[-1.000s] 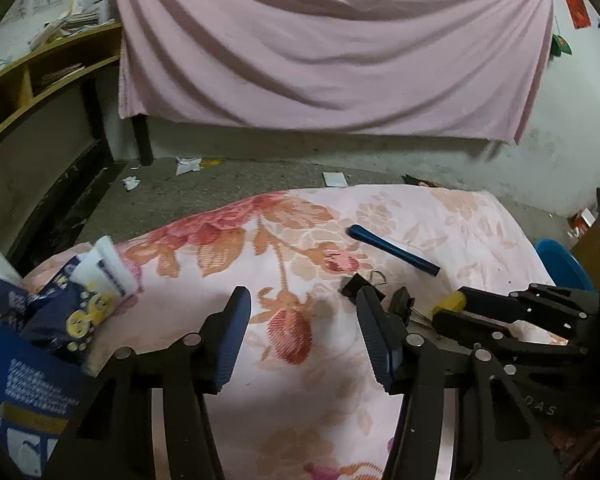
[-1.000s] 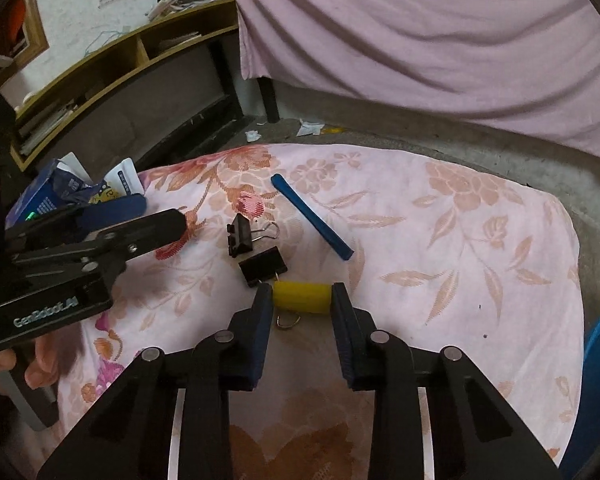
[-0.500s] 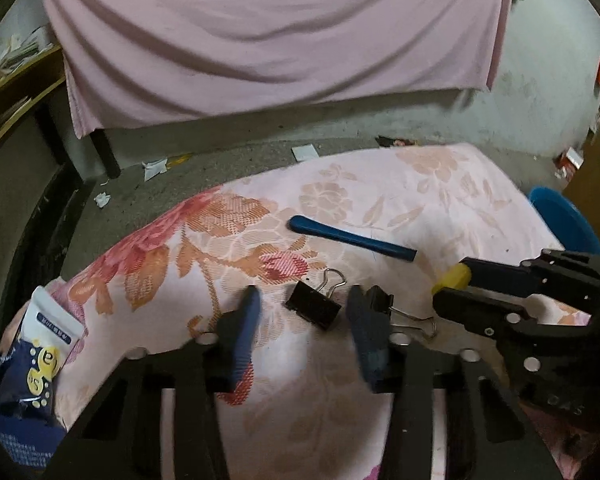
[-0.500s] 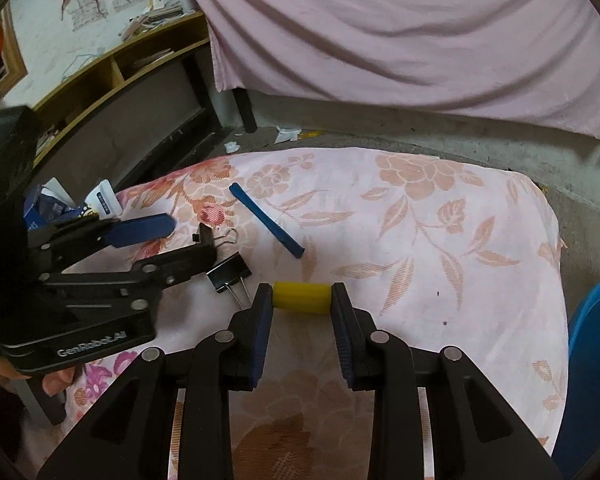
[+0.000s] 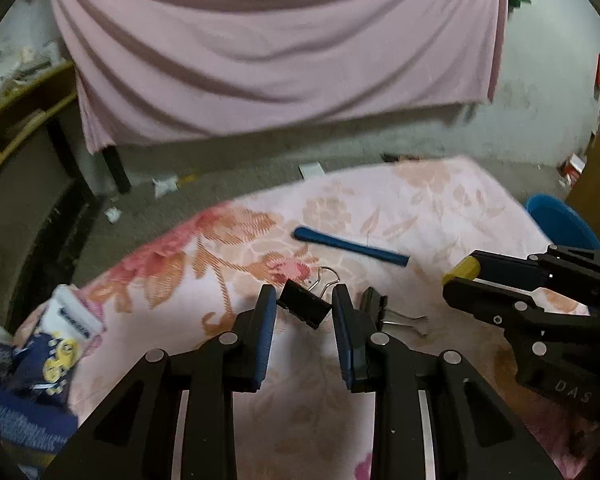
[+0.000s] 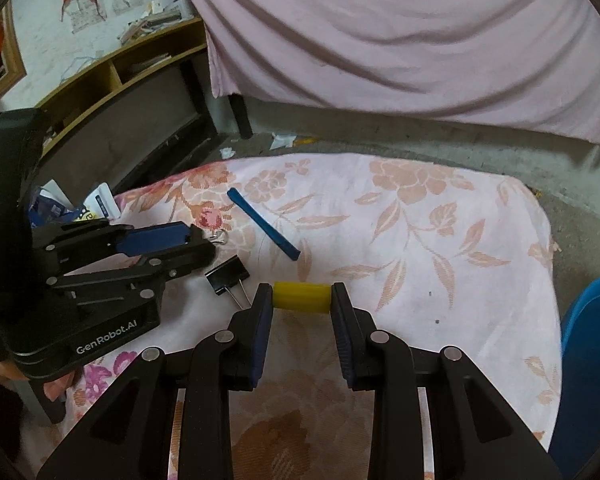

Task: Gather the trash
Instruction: 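Grasp the black binder clip with the left tool while the right tool grasps the yellow sponge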

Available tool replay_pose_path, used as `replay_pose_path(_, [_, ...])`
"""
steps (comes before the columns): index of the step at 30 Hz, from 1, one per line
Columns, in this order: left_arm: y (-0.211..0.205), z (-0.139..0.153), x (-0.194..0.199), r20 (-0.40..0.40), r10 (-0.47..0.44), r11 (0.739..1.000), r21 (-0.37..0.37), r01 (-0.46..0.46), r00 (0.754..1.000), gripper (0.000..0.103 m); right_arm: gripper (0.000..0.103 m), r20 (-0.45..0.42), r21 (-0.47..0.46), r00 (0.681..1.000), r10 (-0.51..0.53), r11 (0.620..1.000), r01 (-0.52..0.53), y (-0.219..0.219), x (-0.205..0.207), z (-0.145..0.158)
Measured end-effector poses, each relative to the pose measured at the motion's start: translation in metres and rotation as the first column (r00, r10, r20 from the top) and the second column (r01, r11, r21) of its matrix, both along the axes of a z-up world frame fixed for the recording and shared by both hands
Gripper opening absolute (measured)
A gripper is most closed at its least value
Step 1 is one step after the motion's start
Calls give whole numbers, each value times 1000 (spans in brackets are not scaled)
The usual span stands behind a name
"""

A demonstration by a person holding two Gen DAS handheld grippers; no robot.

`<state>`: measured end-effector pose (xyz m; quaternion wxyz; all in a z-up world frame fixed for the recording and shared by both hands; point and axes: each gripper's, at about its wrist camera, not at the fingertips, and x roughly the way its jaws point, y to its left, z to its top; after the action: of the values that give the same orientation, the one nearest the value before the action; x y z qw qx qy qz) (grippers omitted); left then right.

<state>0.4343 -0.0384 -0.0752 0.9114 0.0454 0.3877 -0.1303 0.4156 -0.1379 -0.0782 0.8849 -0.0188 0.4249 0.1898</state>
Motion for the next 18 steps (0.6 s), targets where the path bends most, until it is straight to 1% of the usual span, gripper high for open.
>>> replay_pose_path(3, [2,12,-19,59,18,998,-60,-15,998,24,27,73,17,997,-6,1000,5,-6,-14,10])
replay_pose_path(6, [-5,24,-38,146,18,997,-81,-6,989,24,27,166,46,986,-29,999,22,-16,-30,22])
replay_pose_path(8, [-10,33,-48,201,20,995,-100,0,979,24,27,242,75,969,-49,997,31,-25,-46,32])
replay_pose_path(9, [-12,38,-55,232,26,992,-130,5,972,24,27,270,82,961,-56,996,35,-28,-51,35])
replay_pose_path(11, [-18,47,-64,271,39,985,-172,8,962,24,27,337,97,938,-83,994,53,-37,-67,43])
replay_pose_path(13, [-24,58,-73,322,58,978,-208,11,945,24,27,392,128,914,-104,990,58,-45,-78,50])
replay_pose_path(15, [-27,71,-85,384,79,971,-239,16,920,24,27,442,152,888,-129,986,68,-52,-86,57])
replay_pose_path(16, [-28,77,-90,411,89,968,-251,19,907,24,27,476,172,868,-141,983,65,-58,-92,60])
replay_pose_path(17, [-31,83,-96,443,96,965,-261,25,891,24,27,498,183,855,-149,981,64,-63,-97,63])
replay_pose_path(18, [-32,88,-101,462,98,965,-260,28,882,24,27,522,187,839,-156,980,67,-67,-101,66])
